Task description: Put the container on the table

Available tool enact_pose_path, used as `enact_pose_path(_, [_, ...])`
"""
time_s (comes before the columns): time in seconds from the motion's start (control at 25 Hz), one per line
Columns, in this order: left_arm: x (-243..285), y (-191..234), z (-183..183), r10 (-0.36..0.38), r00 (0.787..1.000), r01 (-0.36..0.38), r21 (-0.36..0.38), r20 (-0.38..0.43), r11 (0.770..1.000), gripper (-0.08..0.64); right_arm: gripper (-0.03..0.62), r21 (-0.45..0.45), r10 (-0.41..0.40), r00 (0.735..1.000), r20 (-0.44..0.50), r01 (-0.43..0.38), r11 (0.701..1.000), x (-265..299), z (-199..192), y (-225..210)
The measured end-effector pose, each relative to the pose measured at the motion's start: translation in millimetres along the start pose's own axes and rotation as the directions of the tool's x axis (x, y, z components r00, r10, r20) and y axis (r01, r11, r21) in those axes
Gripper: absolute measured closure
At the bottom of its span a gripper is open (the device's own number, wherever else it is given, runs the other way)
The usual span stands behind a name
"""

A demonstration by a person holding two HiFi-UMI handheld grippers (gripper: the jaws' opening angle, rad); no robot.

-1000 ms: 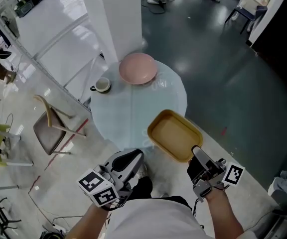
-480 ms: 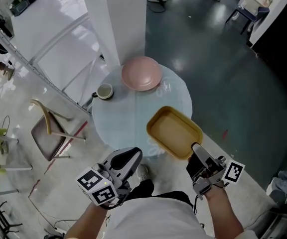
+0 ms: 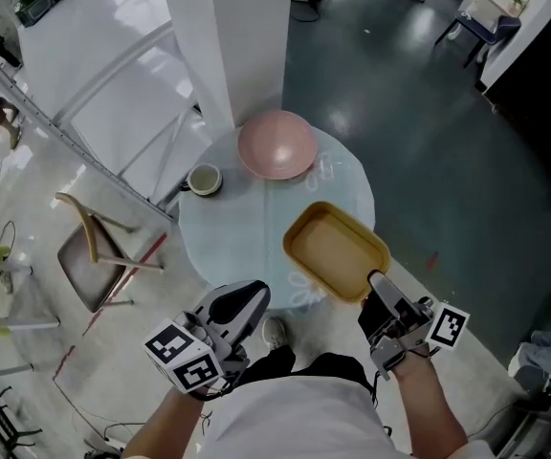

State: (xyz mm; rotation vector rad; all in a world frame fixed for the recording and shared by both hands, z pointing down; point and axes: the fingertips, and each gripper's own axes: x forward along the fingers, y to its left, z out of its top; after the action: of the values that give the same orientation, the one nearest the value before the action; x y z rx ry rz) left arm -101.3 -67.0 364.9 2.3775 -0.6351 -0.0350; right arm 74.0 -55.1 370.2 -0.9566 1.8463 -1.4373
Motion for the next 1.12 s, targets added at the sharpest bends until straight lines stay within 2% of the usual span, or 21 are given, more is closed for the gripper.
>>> enact_pose_path(0.44, [2.8,24.5,0.9,0.05,0.999,-0.05,-0.013,-0.006,0.999,0.518,0.35,0.02,-0.01,0.999,-0.039,0.011,1.0,23.3,3.7,-20.8])
enact_pose_path(0.68, [16.3,34.3,-1.3,0.101,0.995,-0.101,-0.013,-0.008,0.995,0.518,0.35,0.043,-0.018,0.997,-0.075,0.021,0.999,32.1,14.3,-43.2])
enact_pose_path(1.12, [44.8,41.4,-3.6,0.208,0.978,-0.208,-0.034,-0.007,0.977,0.518,0.35,0.089,-0.036,0.987,-0.154,0.05,0.995,58.2,43.4,-110.0])
